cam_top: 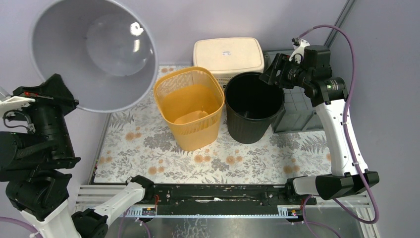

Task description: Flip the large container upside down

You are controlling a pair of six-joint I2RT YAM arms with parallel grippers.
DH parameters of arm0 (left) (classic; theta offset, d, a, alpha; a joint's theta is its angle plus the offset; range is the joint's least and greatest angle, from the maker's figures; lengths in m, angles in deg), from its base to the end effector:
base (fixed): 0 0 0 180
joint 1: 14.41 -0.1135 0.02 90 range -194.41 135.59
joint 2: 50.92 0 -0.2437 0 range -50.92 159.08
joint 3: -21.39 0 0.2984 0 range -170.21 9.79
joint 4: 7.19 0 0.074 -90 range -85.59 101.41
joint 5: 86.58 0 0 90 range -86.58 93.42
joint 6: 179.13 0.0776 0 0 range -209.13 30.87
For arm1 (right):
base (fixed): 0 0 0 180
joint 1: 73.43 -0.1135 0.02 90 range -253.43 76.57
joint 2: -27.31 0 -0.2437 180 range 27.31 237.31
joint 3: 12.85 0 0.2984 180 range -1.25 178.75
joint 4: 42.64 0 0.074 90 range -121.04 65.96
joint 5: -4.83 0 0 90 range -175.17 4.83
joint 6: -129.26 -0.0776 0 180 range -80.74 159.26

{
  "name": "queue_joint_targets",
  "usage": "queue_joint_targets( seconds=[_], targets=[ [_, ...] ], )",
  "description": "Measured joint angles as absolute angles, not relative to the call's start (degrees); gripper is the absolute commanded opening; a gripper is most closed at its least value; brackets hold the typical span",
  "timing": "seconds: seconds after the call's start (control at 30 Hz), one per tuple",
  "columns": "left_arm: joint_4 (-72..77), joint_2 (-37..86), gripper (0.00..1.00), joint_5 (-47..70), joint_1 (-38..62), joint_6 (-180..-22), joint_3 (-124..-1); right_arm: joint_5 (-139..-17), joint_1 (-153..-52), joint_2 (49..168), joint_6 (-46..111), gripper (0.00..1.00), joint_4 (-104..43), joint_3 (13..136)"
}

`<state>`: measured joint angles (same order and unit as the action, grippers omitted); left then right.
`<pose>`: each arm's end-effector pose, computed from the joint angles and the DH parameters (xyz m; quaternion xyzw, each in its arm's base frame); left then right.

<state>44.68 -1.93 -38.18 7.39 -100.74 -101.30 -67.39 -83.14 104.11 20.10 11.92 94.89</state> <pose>0.0808 0.0232 0.6329 -0.2464 0.5479 -0.0319 0.7988 0.3467 0.0834 0.4449 -0.0162 0.8310 0.2601 0.4915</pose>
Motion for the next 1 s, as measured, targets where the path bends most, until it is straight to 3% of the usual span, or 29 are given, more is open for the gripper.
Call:
queue_joint_targets(
  seconds=[0.17, 0.47, 0.67, 1.0],
  targets=[
    [45.0, -2.4, 0.0, -47.8, 7.4, -98.3, -99.9, -66.4, -84.1, 104.6, 19.9, 0.7, 11.7, 94.9],
    [48.6, -4.6, 0.0, -56.8, 7.4, -100.1, -86.3, -66.1, -88.9, 106.8, 19.9, 0.7, 10.8, 94.7],
    [52.1, -4.6, 0.0, -57.7, 7.4, -102.8, -80.0, -66.1, -90.4, 107.1, 19.9, 0.7, 10.6, 94.5],
    [63.2, -1.0, 0.01, -52.8, 7.3, -115.1, -81.9, -66.0, -91.7, 108.2, 20.2, 0.7, 10.3, 93.7]
  ],
)
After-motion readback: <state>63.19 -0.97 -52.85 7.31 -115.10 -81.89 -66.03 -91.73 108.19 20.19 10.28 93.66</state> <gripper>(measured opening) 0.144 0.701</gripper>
